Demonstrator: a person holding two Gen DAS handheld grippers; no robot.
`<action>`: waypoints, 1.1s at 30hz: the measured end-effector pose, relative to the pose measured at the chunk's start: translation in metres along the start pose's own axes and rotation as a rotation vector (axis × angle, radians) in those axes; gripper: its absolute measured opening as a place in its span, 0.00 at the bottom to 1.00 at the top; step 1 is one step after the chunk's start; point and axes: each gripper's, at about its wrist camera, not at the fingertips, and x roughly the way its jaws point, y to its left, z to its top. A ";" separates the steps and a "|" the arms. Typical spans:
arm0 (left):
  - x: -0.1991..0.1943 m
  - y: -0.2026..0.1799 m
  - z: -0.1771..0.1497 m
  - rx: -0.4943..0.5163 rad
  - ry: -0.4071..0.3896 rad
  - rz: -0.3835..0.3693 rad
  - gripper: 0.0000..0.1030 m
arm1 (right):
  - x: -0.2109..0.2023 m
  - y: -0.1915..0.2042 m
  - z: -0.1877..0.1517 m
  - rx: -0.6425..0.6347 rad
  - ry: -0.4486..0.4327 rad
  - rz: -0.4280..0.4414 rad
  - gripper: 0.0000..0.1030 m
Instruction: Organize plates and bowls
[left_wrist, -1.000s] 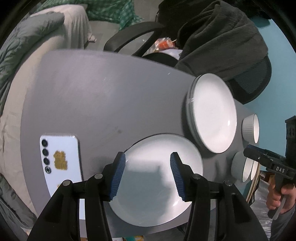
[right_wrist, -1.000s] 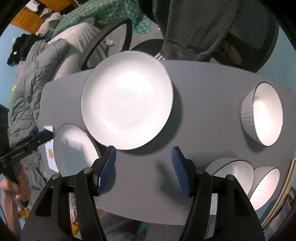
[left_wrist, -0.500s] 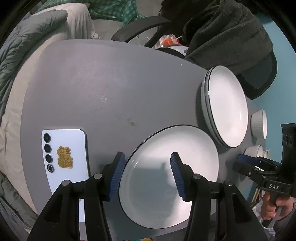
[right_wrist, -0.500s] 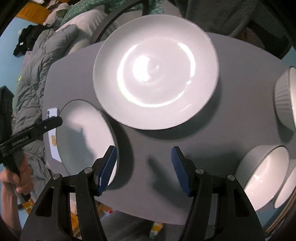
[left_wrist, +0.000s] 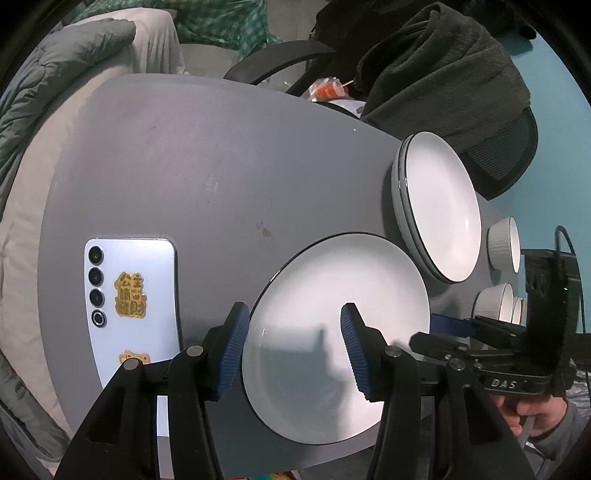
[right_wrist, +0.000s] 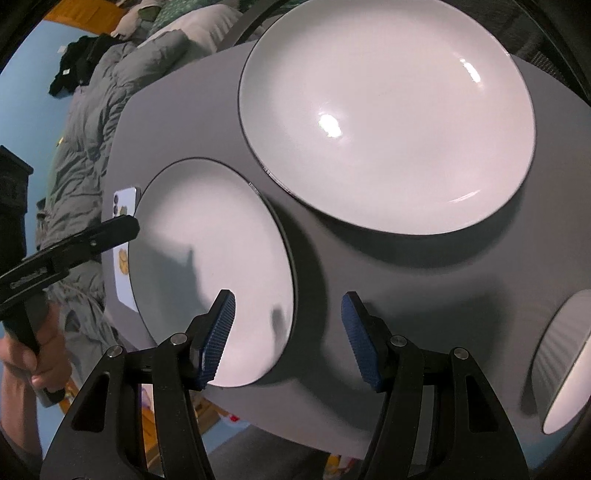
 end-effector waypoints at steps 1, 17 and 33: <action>0.000 0.000 -0.002 0.005 -0.001 0.002 0.50 | 0.001 0.001 0.000 -0.003 0.001 -0.004 0.61; -0.005 -0.004 -0.016 0.009 -0.006 -0.021 0.51 | 0.008 0.003 -0.002 -0.003 0.014 0.010 0.61; 0.021 0.003 -0.003 -0.005 0.049 0.039 0.46 | 0.016 0.003 -0.001 -0.020 0.014 0.024 0.30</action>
